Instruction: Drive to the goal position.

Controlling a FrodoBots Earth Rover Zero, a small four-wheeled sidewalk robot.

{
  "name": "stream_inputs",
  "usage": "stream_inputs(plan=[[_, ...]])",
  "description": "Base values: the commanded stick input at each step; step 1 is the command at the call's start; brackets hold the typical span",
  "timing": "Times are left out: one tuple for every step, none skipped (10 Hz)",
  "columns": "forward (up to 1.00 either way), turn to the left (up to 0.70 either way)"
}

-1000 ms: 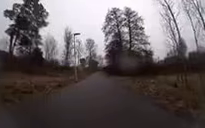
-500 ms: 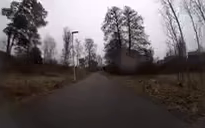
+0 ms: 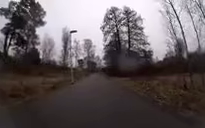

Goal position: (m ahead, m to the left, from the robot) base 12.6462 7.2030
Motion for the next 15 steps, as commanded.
stream_inputs(plan=[[0.70,0.00],[0.70,0.00],[0.70,0.00],[0.70,0.00],[0.70,0.00],[0.70,0.00],[0.70,0.00],[0.70,0.00],[0.70,0.00],[0.70,0.00],[0.70,0.00],[0.70,0.00],[0.70,0.00],[0.70,0.00],[0.70,0.00]])
